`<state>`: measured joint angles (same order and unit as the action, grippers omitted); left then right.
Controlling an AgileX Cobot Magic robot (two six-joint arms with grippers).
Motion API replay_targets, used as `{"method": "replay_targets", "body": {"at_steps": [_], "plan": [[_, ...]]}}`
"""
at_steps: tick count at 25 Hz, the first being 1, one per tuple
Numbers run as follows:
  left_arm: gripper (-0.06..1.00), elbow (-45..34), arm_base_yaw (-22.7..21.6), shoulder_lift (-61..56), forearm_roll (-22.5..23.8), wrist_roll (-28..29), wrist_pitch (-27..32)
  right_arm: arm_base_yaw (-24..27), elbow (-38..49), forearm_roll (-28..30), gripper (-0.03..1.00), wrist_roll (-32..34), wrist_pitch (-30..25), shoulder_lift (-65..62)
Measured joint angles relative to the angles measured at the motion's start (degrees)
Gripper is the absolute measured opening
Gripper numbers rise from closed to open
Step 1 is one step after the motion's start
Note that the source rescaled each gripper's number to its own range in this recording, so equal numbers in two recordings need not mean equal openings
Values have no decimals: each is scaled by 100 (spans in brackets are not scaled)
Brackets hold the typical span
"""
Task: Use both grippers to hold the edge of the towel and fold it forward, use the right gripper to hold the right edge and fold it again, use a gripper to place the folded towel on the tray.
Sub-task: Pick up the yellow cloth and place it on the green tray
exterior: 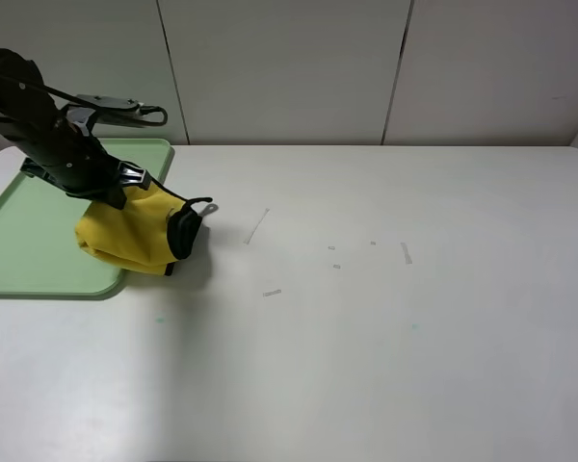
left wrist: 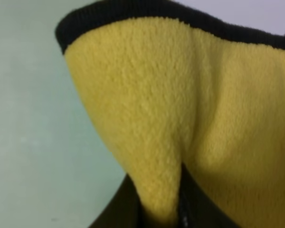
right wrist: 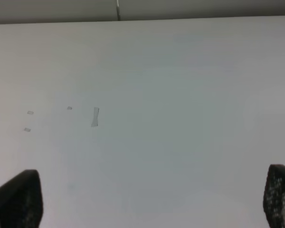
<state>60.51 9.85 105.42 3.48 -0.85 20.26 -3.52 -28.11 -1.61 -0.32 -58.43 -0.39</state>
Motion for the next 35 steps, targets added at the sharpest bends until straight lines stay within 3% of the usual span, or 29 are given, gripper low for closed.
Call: {"method": "replay_targets", "body": {"at_steps": [7,16,30,32,33,34,35], "plan": [[9,0,-622,0,46,-227,0,0,0,0,100,0,0,0],[9,0,-1166,0,828,-234,-4,0,0,0,100,0,0,0],[11,0,-1248,0,880,-234,45,0,0,0,100,0,0,0],[21,-5,-1248,0,880,-234,63,0,0,0,100,0,0,0],[32,-5,-1248,0,880,-234,97,0,0,0,100,0,0,0],[59,-5,-1248,0,880,-234,109,0,0,0,100,0,0,0],[75,-5,-1248,0,880,-234,117,0,0,0,100,0,0,0]]}}
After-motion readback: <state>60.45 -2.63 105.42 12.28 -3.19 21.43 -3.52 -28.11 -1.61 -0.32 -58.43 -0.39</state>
